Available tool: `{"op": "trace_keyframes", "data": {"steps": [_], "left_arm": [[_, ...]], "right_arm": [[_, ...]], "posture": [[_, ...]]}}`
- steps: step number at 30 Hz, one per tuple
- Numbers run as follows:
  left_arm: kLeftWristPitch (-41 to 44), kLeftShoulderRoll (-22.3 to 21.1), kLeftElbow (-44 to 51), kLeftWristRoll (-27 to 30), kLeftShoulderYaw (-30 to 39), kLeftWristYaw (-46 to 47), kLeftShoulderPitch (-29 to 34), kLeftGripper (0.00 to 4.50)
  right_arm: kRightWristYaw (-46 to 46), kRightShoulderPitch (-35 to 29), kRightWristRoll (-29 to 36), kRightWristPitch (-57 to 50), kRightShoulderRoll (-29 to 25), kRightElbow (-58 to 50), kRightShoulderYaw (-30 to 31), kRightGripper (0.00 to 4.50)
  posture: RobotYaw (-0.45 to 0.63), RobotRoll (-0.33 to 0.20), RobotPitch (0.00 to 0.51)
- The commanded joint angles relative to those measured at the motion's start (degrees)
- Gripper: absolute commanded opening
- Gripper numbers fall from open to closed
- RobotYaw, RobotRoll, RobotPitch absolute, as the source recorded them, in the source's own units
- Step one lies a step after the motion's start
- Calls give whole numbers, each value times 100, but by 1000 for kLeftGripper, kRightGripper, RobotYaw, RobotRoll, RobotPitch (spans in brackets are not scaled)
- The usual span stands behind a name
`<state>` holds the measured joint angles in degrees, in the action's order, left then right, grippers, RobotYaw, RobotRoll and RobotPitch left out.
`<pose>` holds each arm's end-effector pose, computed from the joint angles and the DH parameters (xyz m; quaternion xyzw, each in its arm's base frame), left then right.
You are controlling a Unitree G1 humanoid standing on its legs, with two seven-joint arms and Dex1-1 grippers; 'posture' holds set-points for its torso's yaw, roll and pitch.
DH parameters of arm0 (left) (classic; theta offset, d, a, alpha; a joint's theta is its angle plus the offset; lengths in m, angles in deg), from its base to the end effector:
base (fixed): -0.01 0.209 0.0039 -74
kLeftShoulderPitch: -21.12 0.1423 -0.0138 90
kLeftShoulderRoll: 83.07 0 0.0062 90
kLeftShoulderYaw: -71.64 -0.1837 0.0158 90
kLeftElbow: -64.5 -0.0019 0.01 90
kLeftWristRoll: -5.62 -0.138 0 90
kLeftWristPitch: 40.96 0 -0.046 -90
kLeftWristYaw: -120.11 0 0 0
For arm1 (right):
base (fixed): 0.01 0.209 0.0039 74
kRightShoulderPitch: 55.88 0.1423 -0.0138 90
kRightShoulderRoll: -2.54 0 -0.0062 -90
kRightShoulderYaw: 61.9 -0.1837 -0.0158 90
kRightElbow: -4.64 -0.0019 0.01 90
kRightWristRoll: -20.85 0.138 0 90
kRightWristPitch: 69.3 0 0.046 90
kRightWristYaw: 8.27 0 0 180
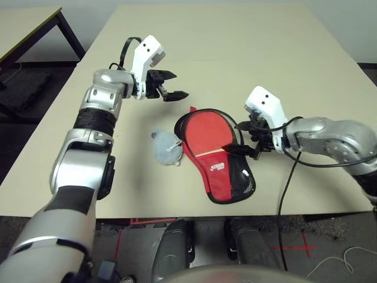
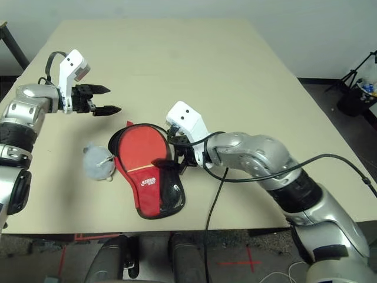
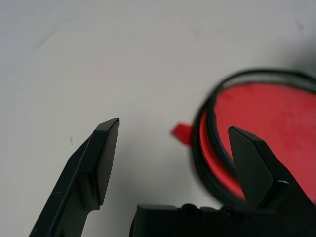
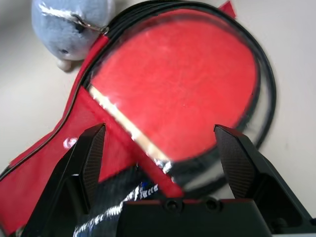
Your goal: Store the ping-pong paddle in its case and zip it.
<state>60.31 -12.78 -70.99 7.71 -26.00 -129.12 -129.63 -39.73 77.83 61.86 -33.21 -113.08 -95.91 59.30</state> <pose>0.3513 0.2469 0.2321 0.2388 0.1173 -0.4592 0.8475 0.2709 -0.1402 0.1794 -0.1717 0.2524 0.5073 0.8059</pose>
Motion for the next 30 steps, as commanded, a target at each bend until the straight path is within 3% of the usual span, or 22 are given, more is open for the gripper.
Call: {"op": "trace_keyframes", "data": {"steps": [1,6,21,25,30], "left_arm": [[209,-168,419,-13,-124,-384,280,4500],[411,-309,643,-49,-59,-384,397,4500],[532,-349,735,-68,-111,-436,428,4500],[605,-314,831,-51,-122,-449,485,4500],[691,-362,972,-50,-124,-503,554,4500]], "right_arm": [[-483,77,-616,46,237,269,297,4488],[-912,122,-1354,75,826,718,636,4488],[-1572,290,-2625,413,2183,1689,722,4488],[-1704,314,-2855,501,2243,1772,666,4488],[-2034,587,-2886,334,1646,1487,151,4488]], "posture": [[-47,0,114],[-34,0,114],[-32,0,117],[-34,0,117],[-33,0,119]]}}
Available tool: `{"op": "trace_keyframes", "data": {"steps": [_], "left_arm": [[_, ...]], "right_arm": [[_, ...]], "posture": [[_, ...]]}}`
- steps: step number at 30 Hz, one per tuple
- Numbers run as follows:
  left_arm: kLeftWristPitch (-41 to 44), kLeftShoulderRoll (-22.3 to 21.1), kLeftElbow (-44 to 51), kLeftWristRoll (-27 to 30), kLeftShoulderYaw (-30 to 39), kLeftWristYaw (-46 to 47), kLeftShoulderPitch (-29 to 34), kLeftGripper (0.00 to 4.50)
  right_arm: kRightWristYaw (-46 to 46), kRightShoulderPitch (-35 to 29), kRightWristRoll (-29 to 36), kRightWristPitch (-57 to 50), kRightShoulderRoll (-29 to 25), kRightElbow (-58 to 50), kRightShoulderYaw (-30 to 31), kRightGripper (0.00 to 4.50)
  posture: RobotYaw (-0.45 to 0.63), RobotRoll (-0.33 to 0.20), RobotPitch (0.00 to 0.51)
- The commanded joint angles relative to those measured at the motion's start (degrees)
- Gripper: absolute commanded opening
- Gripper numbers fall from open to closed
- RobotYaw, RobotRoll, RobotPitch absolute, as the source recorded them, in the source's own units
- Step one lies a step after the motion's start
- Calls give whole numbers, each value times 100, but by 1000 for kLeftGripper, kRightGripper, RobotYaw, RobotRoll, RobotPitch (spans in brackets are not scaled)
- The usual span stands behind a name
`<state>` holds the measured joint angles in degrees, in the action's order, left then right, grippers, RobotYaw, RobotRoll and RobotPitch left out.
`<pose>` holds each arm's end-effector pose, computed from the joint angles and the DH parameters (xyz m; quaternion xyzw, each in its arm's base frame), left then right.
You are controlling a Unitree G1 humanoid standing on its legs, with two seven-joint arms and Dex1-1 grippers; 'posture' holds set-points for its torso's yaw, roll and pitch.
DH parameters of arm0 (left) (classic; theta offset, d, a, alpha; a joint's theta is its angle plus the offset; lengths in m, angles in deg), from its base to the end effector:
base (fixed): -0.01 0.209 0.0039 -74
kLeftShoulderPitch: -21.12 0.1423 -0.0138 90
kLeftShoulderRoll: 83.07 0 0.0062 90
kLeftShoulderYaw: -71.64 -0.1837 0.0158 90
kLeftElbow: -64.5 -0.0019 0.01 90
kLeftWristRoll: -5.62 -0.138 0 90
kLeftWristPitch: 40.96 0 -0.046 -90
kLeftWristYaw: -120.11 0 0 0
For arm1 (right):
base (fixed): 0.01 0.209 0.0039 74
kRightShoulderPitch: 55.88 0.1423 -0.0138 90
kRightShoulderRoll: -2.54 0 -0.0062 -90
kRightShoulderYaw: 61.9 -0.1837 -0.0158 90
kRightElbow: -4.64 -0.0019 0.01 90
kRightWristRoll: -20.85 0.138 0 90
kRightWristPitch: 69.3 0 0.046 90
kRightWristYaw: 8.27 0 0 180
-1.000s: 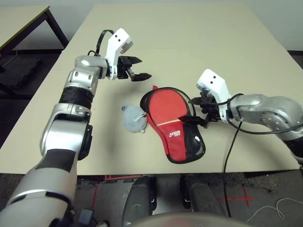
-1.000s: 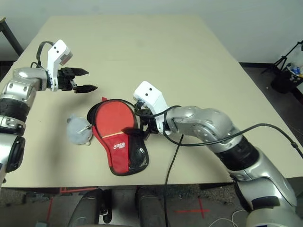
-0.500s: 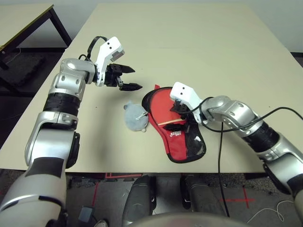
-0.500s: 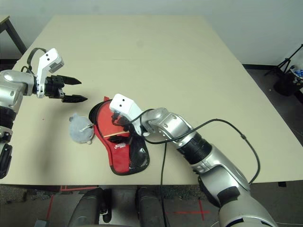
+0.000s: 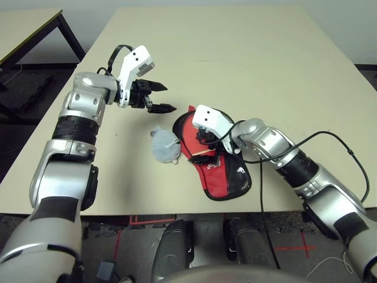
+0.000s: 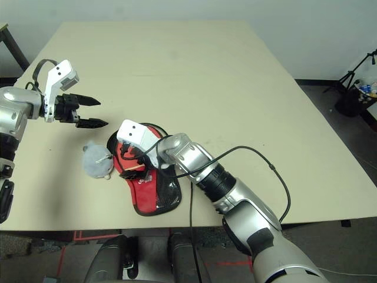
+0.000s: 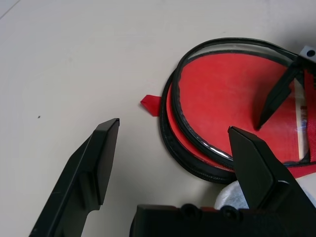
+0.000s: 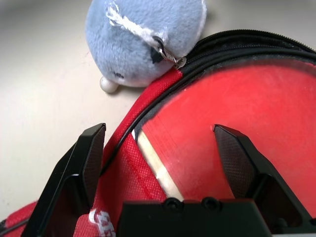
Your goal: Store the ping-pong paddle in its case and zip it.
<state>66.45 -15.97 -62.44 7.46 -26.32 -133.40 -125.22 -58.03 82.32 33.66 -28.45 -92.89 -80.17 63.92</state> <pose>0.3395 0.2555 0.2319 0.2437 0.1559 -0.4742 0.8315 0.2962 -0.0794 0.1580 -0.2370 0.2535 0.5794 0.7375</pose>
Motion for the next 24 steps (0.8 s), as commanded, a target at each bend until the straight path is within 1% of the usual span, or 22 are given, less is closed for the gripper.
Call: {"op": "trace_keyframes", "data": {"steps": [1,5,8,12,15,19,24], "left_arm": [[85,-57,138,-30,-94,-88,127,4500],[88,-128,167,-70,-146,-200,170,4500],[80,-152,147,-116,-220,-308,174,4500],[61,-201,143,-199,-371,-433,185,4500],[130,-280,226,-235,-463,-615,242,4500],[227,-408,402,-231,-548,-817,331,4500],[305,-514,627,-219,-578,-957,453,4500]], "right_arm": [[-269,176,-87,-129,-508,-93,-367,4488],[-584,276,-162,-110,-1033,-19,-493,4488],[-735,191,-272,9,-1124,175,-433,4488],[-761,-74,-420,116,-885,332,-266,4488],[-747,-161,-580,209,-600,475,-167,4488],[-817,-129,-796,396,-338,616,-41,4488],[-875,58,-1014,604,91,882,12,4488]], "posture": [[-33,0,119],[-33,0,120],[-40,0,116],[-37,0,110],[-34,0,109],[-25,0,110],[-12,0,108]]}}
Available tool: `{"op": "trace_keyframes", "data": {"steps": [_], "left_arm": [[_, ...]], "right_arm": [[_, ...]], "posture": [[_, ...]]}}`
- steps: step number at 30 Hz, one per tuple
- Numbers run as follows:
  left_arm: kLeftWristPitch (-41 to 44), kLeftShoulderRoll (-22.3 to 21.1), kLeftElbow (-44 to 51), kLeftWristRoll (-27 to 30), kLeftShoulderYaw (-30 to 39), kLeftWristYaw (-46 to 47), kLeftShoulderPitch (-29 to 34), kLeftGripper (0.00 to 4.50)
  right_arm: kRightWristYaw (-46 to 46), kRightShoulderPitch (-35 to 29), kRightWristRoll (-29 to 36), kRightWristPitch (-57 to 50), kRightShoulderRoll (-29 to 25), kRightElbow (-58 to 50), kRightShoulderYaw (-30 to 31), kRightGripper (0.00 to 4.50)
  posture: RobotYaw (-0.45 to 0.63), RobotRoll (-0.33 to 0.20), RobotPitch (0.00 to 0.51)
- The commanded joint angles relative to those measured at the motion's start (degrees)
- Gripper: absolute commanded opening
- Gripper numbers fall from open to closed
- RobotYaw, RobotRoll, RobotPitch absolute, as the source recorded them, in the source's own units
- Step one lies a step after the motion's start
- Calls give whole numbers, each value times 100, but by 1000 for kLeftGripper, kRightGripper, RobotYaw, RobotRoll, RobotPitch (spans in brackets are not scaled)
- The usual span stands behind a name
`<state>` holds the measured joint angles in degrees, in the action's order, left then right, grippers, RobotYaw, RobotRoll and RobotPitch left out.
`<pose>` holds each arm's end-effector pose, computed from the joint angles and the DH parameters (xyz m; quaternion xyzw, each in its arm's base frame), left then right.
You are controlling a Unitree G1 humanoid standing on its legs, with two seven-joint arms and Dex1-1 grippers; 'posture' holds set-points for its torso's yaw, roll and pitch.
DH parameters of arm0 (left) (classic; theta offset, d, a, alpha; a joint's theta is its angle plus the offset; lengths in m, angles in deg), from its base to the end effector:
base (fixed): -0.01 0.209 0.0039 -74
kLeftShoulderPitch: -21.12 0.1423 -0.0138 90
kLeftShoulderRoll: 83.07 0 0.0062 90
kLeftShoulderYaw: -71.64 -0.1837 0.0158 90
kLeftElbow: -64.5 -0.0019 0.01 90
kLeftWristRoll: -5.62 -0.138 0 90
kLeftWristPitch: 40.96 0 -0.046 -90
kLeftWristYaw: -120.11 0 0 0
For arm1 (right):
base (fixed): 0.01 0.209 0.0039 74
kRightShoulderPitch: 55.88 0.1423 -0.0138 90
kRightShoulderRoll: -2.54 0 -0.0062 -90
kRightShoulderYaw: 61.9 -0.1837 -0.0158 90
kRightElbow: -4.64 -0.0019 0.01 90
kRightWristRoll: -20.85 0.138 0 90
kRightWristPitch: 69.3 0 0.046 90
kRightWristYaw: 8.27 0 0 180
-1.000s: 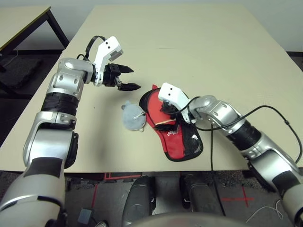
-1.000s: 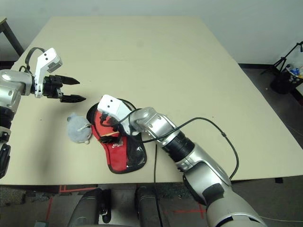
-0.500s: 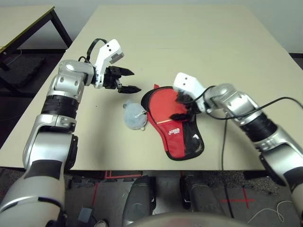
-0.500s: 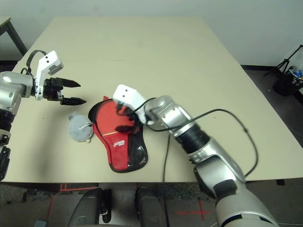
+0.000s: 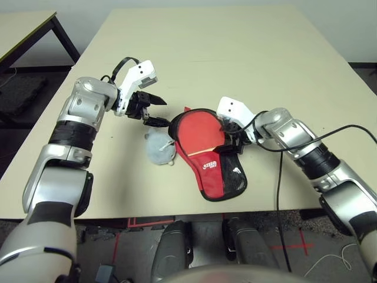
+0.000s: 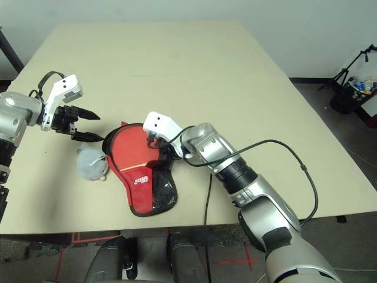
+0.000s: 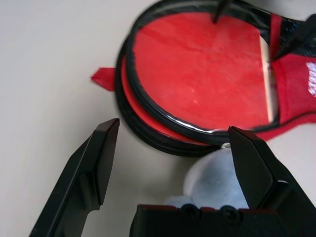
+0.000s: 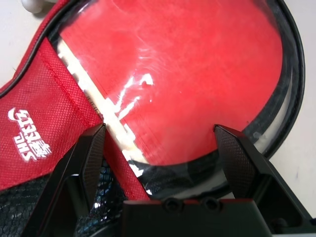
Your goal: Store the ping-pong paddle in its case and zip it.
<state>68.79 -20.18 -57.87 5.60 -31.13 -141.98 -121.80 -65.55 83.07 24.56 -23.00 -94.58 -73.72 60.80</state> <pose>0.3307 0.2623 0.2253 0.2698 0.2383 -0.5166 0.7769 0.3132 -0.1036 0.1617 -0.2733 0.2619 0.5555 0.7404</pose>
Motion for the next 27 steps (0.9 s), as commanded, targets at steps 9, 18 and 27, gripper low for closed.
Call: {"op": "trace_keyframes", "data": {"steps": [9,18,27], "left_arm": [[206,-209,488,-4,-80,-192,309,4500],[255,-348,633,-115,-273,-377,469,4500],[-13,-599,764,-356,-604,-653,633,4500]], "right_arm": [[-335,137,-482,316,706,560,467,4488],[-396,76,-729,455,852,878,462,4488],[-432,77,-782,424,807,927,391,4488]], "posture": [[-4,0,108],[-9,0,109],[-19,0,112]]}}
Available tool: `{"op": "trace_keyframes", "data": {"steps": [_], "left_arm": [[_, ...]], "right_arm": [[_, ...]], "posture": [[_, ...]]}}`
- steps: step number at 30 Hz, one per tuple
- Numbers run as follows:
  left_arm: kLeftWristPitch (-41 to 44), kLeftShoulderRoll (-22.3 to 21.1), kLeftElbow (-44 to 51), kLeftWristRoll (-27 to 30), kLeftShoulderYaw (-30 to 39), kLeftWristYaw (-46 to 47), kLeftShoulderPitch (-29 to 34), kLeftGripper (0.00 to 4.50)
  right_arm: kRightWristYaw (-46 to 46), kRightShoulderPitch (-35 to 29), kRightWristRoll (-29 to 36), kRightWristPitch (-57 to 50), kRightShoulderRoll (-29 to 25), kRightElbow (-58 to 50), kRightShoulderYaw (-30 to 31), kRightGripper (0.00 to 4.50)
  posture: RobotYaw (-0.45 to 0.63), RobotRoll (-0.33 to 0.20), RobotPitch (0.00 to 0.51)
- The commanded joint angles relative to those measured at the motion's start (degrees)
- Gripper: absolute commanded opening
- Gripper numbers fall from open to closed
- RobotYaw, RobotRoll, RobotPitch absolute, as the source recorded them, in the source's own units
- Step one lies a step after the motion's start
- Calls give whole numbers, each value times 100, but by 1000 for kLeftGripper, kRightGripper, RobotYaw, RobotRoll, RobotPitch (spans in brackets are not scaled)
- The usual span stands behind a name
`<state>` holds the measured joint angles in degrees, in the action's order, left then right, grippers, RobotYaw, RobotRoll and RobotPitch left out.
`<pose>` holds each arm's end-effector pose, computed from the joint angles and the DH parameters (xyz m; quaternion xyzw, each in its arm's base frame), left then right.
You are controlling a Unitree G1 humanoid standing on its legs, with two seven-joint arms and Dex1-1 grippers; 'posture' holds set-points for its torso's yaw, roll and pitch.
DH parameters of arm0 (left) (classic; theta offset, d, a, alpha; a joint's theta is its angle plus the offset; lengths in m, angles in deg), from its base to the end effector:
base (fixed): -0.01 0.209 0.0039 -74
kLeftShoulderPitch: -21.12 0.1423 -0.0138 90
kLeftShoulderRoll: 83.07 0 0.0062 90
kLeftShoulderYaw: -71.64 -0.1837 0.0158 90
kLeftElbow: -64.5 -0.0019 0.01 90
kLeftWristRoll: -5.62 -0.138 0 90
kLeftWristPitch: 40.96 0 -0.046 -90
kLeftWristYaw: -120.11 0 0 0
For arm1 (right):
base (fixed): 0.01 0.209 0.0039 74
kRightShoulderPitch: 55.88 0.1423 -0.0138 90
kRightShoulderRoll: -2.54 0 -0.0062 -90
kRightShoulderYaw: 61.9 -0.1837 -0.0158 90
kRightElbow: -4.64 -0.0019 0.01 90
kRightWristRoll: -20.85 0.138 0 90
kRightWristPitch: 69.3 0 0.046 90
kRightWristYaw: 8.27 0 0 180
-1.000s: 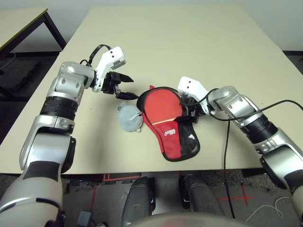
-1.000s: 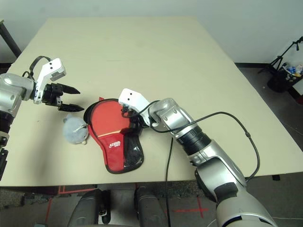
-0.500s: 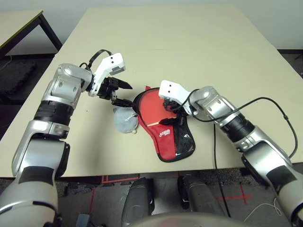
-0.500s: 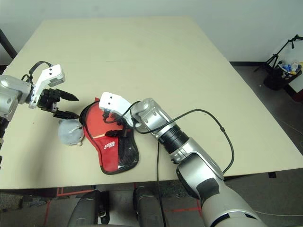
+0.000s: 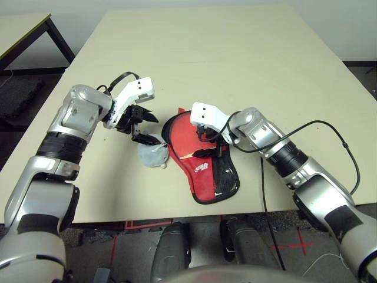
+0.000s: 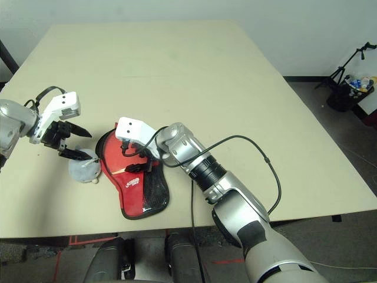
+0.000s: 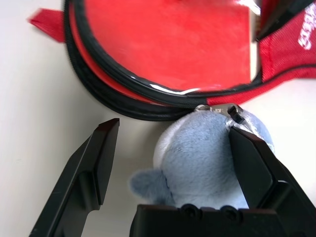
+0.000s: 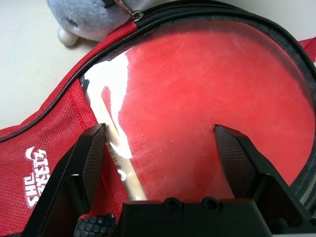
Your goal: Store the ping-pong paddle in its case and zip it.
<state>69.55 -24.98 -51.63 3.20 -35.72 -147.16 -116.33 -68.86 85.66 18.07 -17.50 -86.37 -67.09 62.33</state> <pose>0.3178 0.2685 0.2123 0.3041 0.3168 -0.5357 0.7213 0.3167 -0.0674 0.1581 -0.3022 0.2393 0.5971 0.7034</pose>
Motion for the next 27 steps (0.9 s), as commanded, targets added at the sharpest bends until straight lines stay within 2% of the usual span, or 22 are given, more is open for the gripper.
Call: {"op": "trace_keyframes", "data": {"steps": [1,4,10,16,19,22,25,27], "left_arm": [[-144,-191,191,-160,-196,-201,132,4500],[-265,-334,326,-260,-306,-288,288,4500],[-19,-376,653,-107,-221,-465,388,4500],[61,-959,1155,175,-782,-523,771,4500],[284,-1063,1484,411,-949,-523,972,4500],[347,-960,1469,221,-961,-496,1072,4500],[383,-825,1372,133,-923,-431,1088,3904],[353,-773,1306,70,-914,-395,1080,3280]], "right_arm": [[-95,-176,-136,-122,-8,289,226,4488],[-69,-163,-135,-109,18,357,190,4488],[-58,-152,-131,-112,38,401,138,4488],[-10,-121,-136,-53,92,527,74,4488],[22,-100,-143,-30,135,597,32,4488],[42,-82,-165,8,157,665,-5,4488],[52,-71,-170,39,148,704,-28,4500],[55,-63,-173,58,143,723,-36,4500]], "posture": [[-19,0,112],[-18,0,112],[-15,0,113],[-15,0,113],[-16,0,113],[-18,0,113],[-21,0,113],[-24,0,113]]}}
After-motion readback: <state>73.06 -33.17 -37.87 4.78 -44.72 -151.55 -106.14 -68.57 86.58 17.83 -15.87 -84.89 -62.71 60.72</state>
